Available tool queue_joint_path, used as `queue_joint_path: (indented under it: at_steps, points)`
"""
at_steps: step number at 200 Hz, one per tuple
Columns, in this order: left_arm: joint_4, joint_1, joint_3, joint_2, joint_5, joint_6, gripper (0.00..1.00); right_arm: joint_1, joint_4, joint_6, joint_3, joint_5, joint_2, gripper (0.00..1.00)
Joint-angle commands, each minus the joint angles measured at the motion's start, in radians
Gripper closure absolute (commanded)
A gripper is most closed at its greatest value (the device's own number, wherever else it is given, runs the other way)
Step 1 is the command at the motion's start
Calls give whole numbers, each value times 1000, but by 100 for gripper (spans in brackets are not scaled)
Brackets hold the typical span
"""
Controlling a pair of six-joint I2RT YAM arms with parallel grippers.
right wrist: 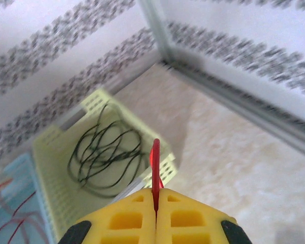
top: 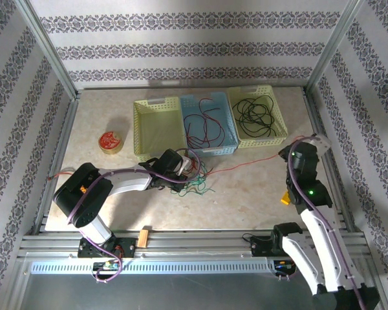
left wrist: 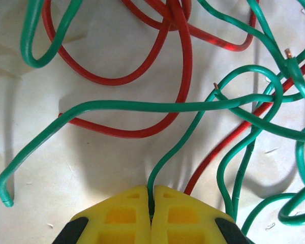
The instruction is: Untangle the cables
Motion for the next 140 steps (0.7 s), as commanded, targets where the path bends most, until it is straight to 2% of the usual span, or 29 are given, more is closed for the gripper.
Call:
queue_joint_path:
  at_steps: [1,43,61,75,103,140]
  points:
    - [-83,-4,-3,32,-55,-10,100,-90,-49,-42,50,55,-24,100]
    - [-84,-4,-2,26,-67,-14,100,-298,-72,-71,136,37,-61,100]
    - [-84,-4,0,26,-63,-10,100,-411,-72,-62,180,-63,-60,100]
    - [-86,-4,4,26,-60,-8,100,-481,-40,-72,216,-235,-42,100]
    - [-76,-4,8,20,-65,-5,100,-432,9,-120,314,-478,19,100]
    - [-71,-4,24,32,-54,-1,100,-350,123,-63,446,-777,95,100]
